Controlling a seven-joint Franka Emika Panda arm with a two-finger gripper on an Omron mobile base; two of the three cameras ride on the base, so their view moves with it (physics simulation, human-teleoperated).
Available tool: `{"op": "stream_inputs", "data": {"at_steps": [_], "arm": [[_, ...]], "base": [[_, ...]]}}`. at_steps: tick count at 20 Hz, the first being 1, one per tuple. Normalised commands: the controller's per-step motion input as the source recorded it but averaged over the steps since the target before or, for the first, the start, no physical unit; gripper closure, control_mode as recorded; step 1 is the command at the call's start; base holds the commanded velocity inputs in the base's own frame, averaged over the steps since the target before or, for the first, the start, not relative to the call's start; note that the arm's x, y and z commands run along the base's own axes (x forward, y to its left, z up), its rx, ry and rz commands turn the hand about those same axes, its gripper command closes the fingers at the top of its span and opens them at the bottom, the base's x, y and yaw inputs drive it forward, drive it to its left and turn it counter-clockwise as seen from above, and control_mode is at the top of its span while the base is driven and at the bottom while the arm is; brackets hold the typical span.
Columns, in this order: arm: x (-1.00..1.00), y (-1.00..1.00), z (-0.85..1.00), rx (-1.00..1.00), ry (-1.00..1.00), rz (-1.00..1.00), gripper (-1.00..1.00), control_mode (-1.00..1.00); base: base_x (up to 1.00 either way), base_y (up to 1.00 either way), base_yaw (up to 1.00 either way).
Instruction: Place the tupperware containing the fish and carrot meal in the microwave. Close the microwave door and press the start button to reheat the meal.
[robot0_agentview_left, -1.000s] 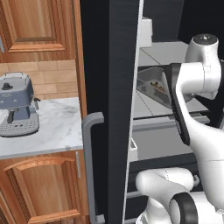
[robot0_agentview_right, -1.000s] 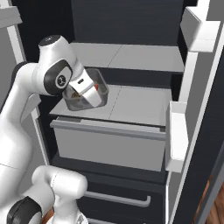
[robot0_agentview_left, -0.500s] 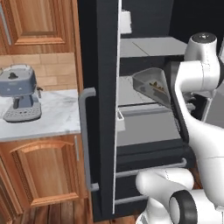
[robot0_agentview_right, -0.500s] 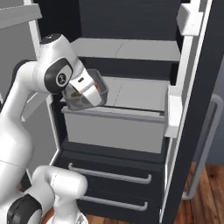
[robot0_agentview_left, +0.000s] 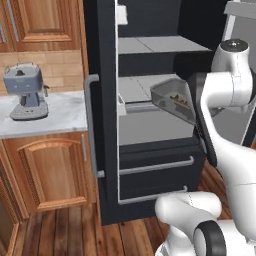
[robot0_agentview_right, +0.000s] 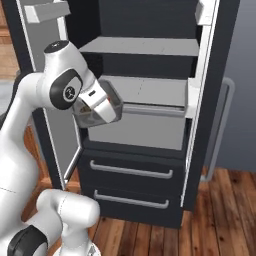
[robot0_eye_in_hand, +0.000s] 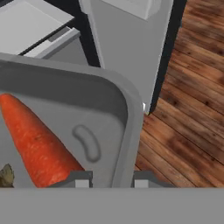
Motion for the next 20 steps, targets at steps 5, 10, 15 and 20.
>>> {"op": "stream_inputs", "data": {"at_steps": [5,10,15,20], "arm": [[0.00,0.00,0.00,0.00,0.00,0.00,1.00,1.00],[0.00,0.00,0.00,0.00,0.00,0.00,1.00,1.00],[0.00,0.00,0.00,0.00,0.00,0.00,1.00,1.00],[0.00,0.00,0.00,0.00,0.00,0.00,1.00,1.00]], "base": [[-0.53,-0.20,-0.10],[-0.20,-0.12,-0.20],[-0.06,0.00,-0.31],[-0.24,0.00,-0.43]]}}
